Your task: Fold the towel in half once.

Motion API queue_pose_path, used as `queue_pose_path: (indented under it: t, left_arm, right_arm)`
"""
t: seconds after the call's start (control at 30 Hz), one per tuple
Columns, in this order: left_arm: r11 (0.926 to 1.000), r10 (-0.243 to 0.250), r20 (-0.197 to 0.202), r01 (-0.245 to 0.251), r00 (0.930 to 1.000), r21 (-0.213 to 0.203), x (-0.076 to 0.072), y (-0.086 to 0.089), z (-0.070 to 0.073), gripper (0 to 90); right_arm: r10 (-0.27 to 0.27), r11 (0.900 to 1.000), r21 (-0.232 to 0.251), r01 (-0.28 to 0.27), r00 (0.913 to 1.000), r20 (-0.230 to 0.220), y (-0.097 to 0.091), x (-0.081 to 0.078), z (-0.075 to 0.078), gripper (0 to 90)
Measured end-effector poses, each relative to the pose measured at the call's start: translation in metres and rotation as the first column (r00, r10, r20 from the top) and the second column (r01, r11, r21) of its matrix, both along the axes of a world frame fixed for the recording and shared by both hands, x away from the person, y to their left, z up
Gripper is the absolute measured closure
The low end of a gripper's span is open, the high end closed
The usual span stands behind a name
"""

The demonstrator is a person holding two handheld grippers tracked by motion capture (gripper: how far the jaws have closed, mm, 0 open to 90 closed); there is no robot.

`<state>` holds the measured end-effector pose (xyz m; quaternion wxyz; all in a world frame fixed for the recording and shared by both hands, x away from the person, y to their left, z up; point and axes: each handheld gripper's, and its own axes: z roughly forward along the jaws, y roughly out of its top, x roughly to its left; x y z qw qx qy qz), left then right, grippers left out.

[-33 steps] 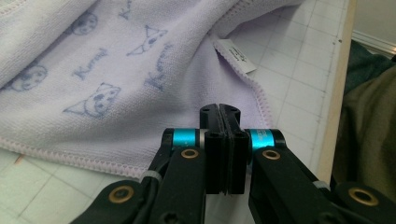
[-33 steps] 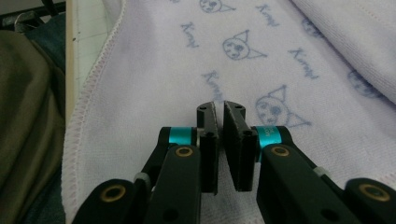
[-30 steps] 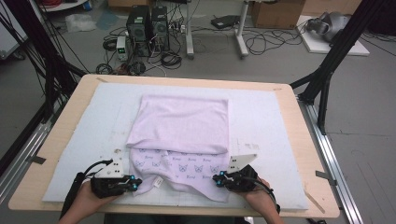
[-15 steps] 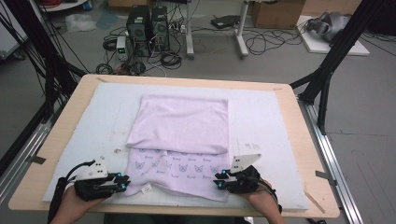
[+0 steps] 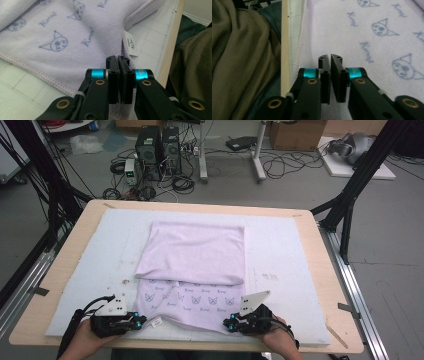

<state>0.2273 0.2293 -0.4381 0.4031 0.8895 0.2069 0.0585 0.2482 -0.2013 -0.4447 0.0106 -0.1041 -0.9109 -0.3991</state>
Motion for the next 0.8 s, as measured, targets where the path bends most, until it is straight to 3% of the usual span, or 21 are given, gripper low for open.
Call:
queue_pose_path:
  t: [0.2, 0.4, 0.53, 0.63, 0.7, 0.8]
  left_arm:
    - [0.9985, 0.021, 0.011, -0.021, 0.9997, -0.051, -0.002, 0.017, 0.008, 86.7]
    - [0.9991, 0.02, -0.006, -0.02, 0.9998, -0.036, 0.001, 0.009, 0.005, 67.2]
    - [0.9999, 0.013, -0.03, -0.013, 0.9995, 0.0, 0.001, 0.007, -0.001, 71.2]
    - [0.9999, 0.013, -0.049, -0.013, 0.9987, 0.008, 0.001, 0.007, -0.001, 69.7]
    - [0.9999, 0.012, -0.031, -0.012, 0.9994, 0.013, 0.001, 0.005, 0.0, 67.5]
    - [0.9993, 0.036, 0.001, -0.036, 0.9994, -0.011, 0.005, 0.007, 0.004, 65.0]
  right_arm:
    - [0.016, 0.9999, -0.004, -0.016, 0.9999, -0.003, -0.011, -0.005, 0.003, 89.6]
    - [0.034, 0.9971, 0.069, -0.033, 0.9994, -0.011, -0.005, -0.01, 0.009, 76.4]
    - [0.059, 0.9973, 0.045, -0.058, 0.9978, -0.031, 0.004, -0.009, 0.005, 71.8]
    - [0.092, 0.9958, -0.001, -0.092, 0.9951, -0.036, 0.01, -0.011, 0.0, 75.4]
    - [0.099, 0.9951, 0.01, -0.098, 0.9941, -0.044, 0.009, -0.012, 0.0, 75.8]
    - [0.057, 0.9981, 0.027, -0.056, 0.9977, -0.038, 0.005, -0.005, 0.003, 70.2]
